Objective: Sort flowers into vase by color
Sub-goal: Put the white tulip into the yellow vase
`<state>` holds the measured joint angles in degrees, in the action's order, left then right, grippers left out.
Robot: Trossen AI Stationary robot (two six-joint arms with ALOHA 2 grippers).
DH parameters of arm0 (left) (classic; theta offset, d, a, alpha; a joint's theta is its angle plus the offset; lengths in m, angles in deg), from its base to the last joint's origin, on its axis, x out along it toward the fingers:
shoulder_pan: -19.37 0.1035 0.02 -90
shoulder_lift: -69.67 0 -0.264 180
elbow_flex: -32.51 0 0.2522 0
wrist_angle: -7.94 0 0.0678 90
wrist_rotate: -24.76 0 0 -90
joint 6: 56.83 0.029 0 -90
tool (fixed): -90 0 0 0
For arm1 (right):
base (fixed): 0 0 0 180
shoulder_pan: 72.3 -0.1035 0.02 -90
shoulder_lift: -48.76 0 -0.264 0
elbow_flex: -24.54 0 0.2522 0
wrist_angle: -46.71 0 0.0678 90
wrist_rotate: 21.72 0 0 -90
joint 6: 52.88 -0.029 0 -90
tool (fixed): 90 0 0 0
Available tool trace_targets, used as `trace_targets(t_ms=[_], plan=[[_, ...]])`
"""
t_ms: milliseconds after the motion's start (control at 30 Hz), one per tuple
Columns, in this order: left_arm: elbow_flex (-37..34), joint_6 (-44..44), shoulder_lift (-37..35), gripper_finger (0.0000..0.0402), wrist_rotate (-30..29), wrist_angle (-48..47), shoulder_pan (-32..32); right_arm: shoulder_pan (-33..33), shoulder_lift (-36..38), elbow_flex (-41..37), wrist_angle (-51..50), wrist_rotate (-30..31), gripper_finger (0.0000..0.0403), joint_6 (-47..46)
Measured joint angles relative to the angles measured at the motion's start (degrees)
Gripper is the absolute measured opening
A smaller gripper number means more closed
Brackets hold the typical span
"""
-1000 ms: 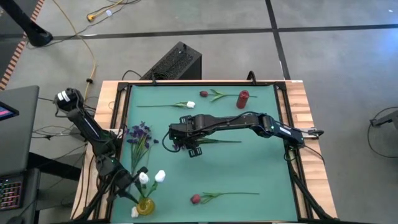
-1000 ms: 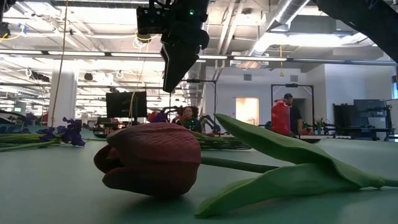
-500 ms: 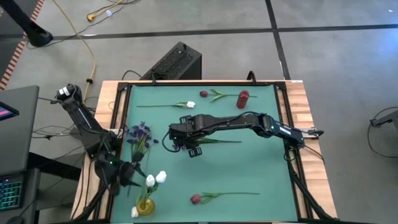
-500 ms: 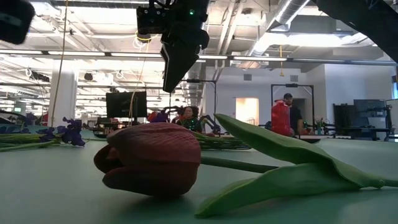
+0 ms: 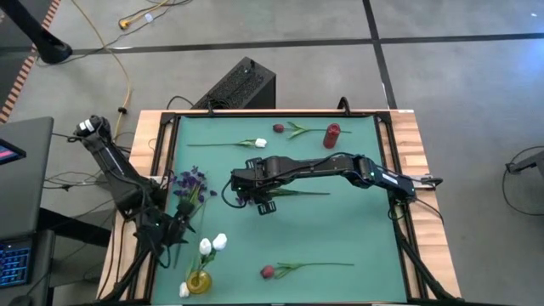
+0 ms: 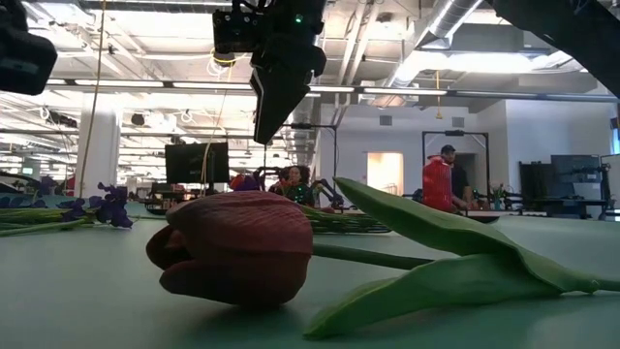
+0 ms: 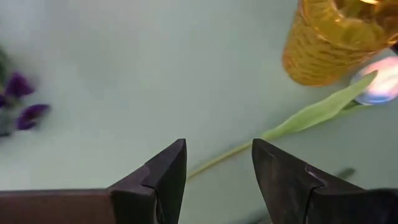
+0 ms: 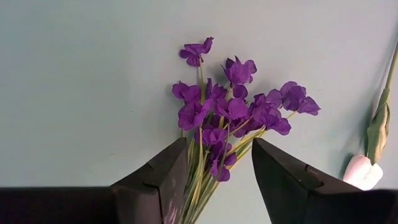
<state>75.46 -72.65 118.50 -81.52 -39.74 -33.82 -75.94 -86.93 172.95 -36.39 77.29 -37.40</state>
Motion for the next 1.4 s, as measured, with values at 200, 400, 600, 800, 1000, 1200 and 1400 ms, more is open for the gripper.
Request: trace_targets(t_ms=[200,400,600,800,1000,1200,1400], plan=[[0.0,4.1,6.1,0.0171,6.9,4.0,3.7,0.0,0.0,0.0,0.2,0.0,0.0205,0.0],[0.0,8.3,15.2,0.0171,8.6,3.9,4.8,0.0,0.0,0.0,0.6,0.0,0.0205,0.0],[0.0,14.2,20.4,0.0171,8.6,7.5,4.8,0.0,0.0,0.0,0.6,0.0,0.0205,1.1],[1.2,16.9,25.5,0.0171,11.5,7.9,4.9,0.0,0.0,0.0,0.6,0.0,0.0205,1.2],[4.9,20.6,31.5,0.0171,15.2,5.6,6.7,0.0,0.0,0.0,0.7,0.0,0.0205,1.1],[9.0,24.5,33.7,0.0162,14.5,-0.2,7.2,0.0,0.0,0.0,0.9,0.0,0.0205,1.0],[9.3,27.2,33.8,0.0084,14.9,-0.9,7.2,0.0,0.0,0.0,0.9,0.0,0.0205,1.0]])
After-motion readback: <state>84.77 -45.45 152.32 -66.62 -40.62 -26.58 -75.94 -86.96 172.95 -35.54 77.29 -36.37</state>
